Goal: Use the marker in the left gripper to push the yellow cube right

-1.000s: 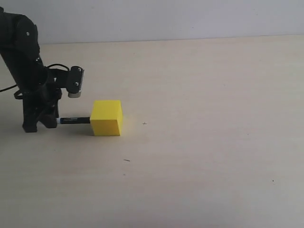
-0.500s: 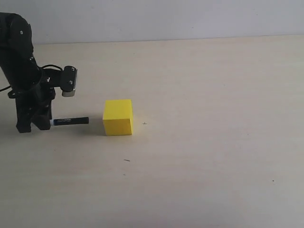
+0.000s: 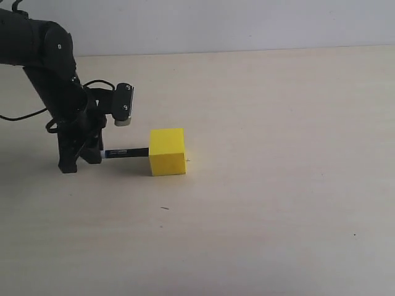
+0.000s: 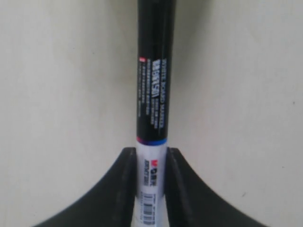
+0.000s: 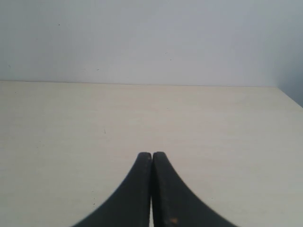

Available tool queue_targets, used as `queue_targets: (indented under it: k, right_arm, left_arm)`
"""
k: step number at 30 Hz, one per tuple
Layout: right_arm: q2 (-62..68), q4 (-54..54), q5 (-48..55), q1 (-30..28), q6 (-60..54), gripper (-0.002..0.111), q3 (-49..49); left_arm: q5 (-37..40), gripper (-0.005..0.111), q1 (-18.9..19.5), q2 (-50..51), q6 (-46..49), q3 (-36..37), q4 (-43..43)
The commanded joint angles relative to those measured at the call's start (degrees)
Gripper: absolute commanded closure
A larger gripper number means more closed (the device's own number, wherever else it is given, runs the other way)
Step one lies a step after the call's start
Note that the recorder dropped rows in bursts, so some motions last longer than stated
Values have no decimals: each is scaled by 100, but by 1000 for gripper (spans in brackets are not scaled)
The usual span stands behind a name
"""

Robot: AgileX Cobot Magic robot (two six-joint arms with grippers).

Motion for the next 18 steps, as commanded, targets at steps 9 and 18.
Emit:
queue_targets:
  k: [9,18]
  right_arm:
    - [-37,1,-7,-23,0,108,26]
    - [-37,1,-7,-23,0,108,26]
  left_arm:
    - [358,107,234,-34,-59,-46,1]
    - [-281,107,-201,-34,-47,-50,42]
